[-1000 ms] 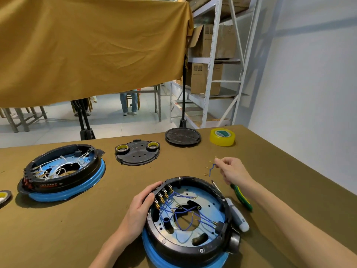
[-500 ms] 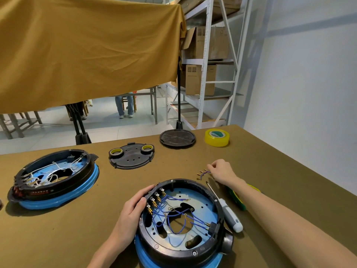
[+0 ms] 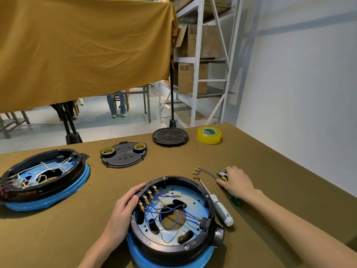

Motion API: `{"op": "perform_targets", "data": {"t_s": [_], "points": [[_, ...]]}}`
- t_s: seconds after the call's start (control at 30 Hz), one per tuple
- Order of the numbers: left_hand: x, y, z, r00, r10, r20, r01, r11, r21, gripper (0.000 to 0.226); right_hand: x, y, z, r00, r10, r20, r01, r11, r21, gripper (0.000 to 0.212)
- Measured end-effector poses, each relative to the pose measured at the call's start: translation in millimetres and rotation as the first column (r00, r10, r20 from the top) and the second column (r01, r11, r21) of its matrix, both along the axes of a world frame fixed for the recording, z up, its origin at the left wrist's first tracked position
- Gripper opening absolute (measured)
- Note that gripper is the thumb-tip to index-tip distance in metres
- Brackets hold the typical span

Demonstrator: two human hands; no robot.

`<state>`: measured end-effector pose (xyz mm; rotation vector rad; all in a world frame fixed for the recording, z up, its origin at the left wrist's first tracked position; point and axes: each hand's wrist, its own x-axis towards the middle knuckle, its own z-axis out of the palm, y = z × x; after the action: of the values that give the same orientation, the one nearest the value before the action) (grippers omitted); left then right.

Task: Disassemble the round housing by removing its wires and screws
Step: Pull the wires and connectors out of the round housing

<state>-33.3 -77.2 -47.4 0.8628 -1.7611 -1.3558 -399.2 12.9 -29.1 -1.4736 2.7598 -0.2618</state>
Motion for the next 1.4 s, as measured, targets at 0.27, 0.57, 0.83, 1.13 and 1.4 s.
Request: {"op": "perform_targets", "data": {"t_s": [0.27,0.57,0.83,1.13,1.4], "points": [[0.1,0.7,-0.2,1.0,0.001,0.008,-0.001,1.0,-0.003,0.045,-13.1,-5.2,4.8,0.997,-0.013,0.078,0.012,1.0,0.007,0.044],[0.3,-2.1,-3.8,1.0,0.0,0.003,0.0,1.0,0.011,0.047,22.6,-42.2,3.4,0.996,0.078,-0.037,-0.083,0.985,-0.152,0.041],[0.3,-4.0,-7.2,1.0,-0.001,0.015,0.001,1.0,0.007,0.048,36.0,-42.8,-9.8,0.995,0.056,-0.083,-0.059,0.998,-0.027,0.014],[0.6,-3.8,-7.2,0.999,-0.014,0.029,0.014,1.0,-0.009,0.049,57.9,-41.9,7.4,0.994,0.087,0.064,-0.071,0.971,-0.229,0.028],[1.4,-1.6,-1.7,1.0,-0.018,0.025,0.019,1.0,-0.011,0.047,118.9,-29.7,44.8,0.843,0.491,0.22,-0.307,0.775,-0.553,0.017]]}}
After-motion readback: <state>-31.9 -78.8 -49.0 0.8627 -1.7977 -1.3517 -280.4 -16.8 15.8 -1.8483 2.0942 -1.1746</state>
